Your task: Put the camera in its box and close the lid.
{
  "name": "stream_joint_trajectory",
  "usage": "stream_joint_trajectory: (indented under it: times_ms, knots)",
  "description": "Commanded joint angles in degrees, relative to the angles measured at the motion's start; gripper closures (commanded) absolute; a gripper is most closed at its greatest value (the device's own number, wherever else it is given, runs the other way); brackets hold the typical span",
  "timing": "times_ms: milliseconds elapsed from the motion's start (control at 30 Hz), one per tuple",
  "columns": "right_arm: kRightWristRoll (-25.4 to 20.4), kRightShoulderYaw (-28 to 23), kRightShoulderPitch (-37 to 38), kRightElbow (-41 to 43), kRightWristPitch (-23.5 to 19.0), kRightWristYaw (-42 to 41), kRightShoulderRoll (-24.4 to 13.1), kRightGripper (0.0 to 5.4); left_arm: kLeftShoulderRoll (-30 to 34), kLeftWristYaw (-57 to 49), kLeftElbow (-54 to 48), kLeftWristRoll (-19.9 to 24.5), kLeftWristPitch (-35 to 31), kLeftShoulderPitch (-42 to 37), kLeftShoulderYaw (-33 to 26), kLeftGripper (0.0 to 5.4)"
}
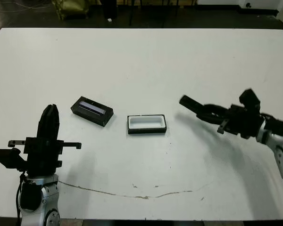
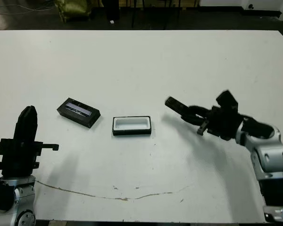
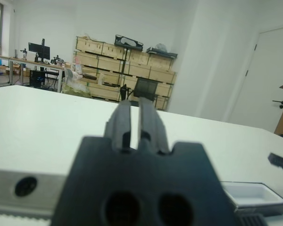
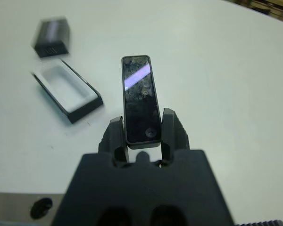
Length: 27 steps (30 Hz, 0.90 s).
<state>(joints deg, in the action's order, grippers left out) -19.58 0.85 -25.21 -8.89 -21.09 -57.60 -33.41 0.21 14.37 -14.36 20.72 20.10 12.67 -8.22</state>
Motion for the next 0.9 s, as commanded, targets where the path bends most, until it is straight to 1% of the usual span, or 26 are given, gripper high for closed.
stream_joint_trajectory:
  times_ms: [33, 100, 133, 233, 300, 400, 467, 633, 733, 900]
  knots:
    - [1.1, 3.0, -4.7, -2.7, 1.3, -4.1, 0.1, 5.23, 0.2, -0.5, 0.4, -0.7, -0.8, 0.7, 0.1, 5.4]
    - [2.0, 4.6, -7.3, -4.1, 3.7, -6.2, 0.9, 5.23, 0.0, -0.7, 0.3, -0.8, -0.9, 0.7, 0.2, 5.4]
    - [2.2, 5.4, -8.5, -4.7, 4.1, -7.1, 1.4, 5.23, -0.1, -0.8, 0.3, -0.8, -1.0, 0.7, 0.3, 5.4]
    - [4.2, 9.2, -12.0, -4.8, 2.9, -8.9, 2.0, 5.23, -0.1, -1.1, 0.3, -1.1, -1.1, 0.8, 0.5, 5.4]
    - [4.5, 11.2, -13.2, -4.4, 1.9, -10.4, 2.7, 5.23, -0.2, -1.3, 0.1, -1.0, -1.5, 1.0, 0.7, 5.4]
    - [5.4, 13.5, -13.9, -3.5, 2.3, -12.0, 3.2, 5.23, -0.4, -2.0, -0.6, -0.8, -2.5, 1.4, 0.9, 5.4]
    - [6.8, 15.1, -14.2, -2.8, 2.4, -12.0, 3.3, 5.23, -0.4, -2.1, -0.7, -0.7, -2.7, 1.5, 1.0, 5.4]
    - [8.7, 17.4, -15.7, -4.0, 1.3, -12.5, 4.3, 5.23, -0.2, -1.3, -0.3, 0.2, -2.7, 1.5, 1.2, 5.4]
    - [8.8, 18.3, -16.3, -4.2, -0.6, -13.4, 4.8, 5.23, -0.2, -1.2, -0.1, 0.4, -2.5, 1.5, 1.3, 5.4]
    - [8.7, 19.0, -15.8, -2.9, -2.4, -13.6, 5.6, 5.23, -0.3, -1.4, 0.0, -0.2, -2.3, 1.5, 1.2, 5.4]
